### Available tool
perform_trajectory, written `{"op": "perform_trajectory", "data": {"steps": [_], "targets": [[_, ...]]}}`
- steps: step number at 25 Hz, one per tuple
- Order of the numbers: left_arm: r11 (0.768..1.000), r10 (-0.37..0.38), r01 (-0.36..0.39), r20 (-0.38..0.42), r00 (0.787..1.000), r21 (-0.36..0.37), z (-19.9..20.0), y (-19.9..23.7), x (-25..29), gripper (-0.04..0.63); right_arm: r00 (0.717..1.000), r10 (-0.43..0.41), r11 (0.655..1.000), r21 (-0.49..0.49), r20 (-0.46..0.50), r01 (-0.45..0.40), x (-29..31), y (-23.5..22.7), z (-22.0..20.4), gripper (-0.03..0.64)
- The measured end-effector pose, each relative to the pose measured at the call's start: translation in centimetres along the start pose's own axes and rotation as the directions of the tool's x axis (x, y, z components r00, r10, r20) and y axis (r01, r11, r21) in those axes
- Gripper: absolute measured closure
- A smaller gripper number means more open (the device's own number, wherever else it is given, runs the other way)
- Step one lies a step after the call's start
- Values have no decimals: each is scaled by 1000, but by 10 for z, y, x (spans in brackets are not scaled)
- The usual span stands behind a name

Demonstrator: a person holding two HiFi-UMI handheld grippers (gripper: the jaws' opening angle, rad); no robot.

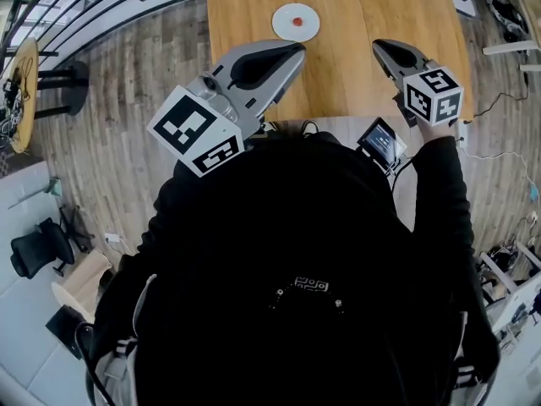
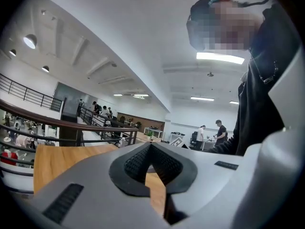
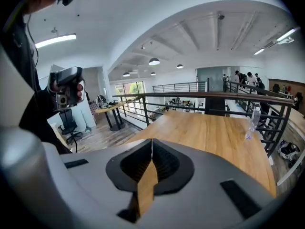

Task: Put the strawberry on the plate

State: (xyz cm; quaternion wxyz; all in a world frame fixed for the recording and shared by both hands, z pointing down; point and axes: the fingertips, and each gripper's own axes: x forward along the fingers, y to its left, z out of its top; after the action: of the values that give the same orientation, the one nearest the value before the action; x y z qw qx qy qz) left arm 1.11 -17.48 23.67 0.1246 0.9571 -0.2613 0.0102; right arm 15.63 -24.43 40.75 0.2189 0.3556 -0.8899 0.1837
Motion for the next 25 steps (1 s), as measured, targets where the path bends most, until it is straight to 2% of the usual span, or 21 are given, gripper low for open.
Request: {"op": "perform_trajectory", "data": {"steps": [7,14,17,21,25], "targets": [[998,-44,43,13,999,38,5,-13,19,597,978,74,997,-8,195,-74,-51,40,53,597],[994,-74,71,35,997,88,14,-36,32,597,905,153,988,-28,396,-155,-117,85,101,598],[992,-84,79,40,996,94,11,-47,33,597,881,182,981,-15,436,-195,-135,100,108,598],[993,-70,65,49,996,93,16,-45,28,597,876,197,978,-29,441,-206,-137,117,123,598],[994,-56,50,52,997,96,11,-50,34,597,867,217,974,-34,448,-225,-141,118,118,598]]}}
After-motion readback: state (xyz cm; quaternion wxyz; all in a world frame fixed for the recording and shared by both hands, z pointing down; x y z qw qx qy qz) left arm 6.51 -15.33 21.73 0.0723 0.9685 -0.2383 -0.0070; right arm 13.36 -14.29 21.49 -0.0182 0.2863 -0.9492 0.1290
